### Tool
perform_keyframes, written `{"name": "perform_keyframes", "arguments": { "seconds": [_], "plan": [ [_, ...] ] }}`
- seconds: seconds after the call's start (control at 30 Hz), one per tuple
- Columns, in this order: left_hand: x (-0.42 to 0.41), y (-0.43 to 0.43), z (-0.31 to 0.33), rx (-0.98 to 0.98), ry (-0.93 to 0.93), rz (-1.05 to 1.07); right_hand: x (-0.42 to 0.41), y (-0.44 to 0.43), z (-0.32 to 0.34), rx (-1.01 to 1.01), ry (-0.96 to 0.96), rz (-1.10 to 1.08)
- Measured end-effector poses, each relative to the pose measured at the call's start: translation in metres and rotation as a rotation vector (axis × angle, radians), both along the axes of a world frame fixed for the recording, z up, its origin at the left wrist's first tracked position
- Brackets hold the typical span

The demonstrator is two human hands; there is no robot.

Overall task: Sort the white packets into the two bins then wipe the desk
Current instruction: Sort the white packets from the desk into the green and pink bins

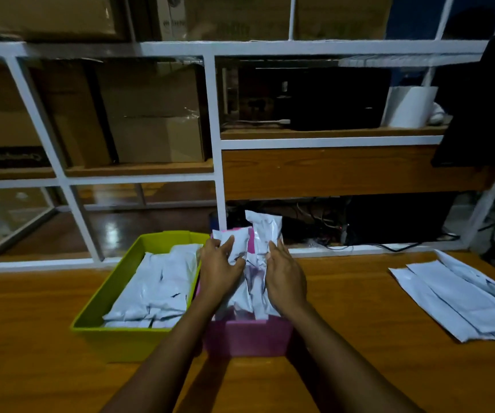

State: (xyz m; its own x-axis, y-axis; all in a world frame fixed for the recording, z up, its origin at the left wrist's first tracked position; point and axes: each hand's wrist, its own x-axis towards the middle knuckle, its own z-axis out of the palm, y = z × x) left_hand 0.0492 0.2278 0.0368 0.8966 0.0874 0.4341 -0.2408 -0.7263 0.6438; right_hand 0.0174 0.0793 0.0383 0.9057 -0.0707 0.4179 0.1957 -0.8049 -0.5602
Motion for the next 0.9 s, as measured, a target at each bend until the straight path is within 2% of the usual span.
{"name": "perform_keyframes", "arguments": {
  "seconds": [0.1, 0.2, 0.27, 0.33, 0.43, 0.53, 0.67, 0.77, 0.9],
  "plan": [
    [0.04, 0.004, -0.021, 0.174, 0.074, -0.022, 0.042, 0.016, -0.02, -0.046, 0.071, -0.04],
    [0.07, 0.007, -0.046, 0.39, 0.277, -0.074, 0.072, 0.028, -0.042, -0.171, 0.183, -0.079],
    [0.082, 0.008, -0.065, 0.534, 0.48, -0.167, 0.08, 0.031, -0.059, -0.279, 0.33, -0.077],
    [0.091, 0.01, -0.077, 0.584, 0.601, -0.226, 0.083, 0.033, -0.068, -0.34, 0.521, -0.087],
    [0.103, 0.011, -0.075, 0.662, 0.603, -0.282, 0.093, 0.034, -0.066, -0.379, 0.594, -0.07],
    [0.111, 0.014, -0.057, 0.756, 0.666, -0.423, 0.106, 0.026, -0.053, -0.437, 0.616, 0.074],
    [0.109, 0.019, -0.038, 0.937, 0.722, -0.551, 0.118, 0.013, -0.047, -0.681, 0.859, 0.255],
    [0.108, 0.016, -0.053, 0.964, 0.717, -0.548, 0.121, 0.013, -0.063, -0.744, 0.98, 0.275],
    [0.112, 0.01, -0.083, 0.943, 0.709, -0.49, 0.124, 0.013, -0.077, -0.722, 0.99, 0.275]
  ]
}}
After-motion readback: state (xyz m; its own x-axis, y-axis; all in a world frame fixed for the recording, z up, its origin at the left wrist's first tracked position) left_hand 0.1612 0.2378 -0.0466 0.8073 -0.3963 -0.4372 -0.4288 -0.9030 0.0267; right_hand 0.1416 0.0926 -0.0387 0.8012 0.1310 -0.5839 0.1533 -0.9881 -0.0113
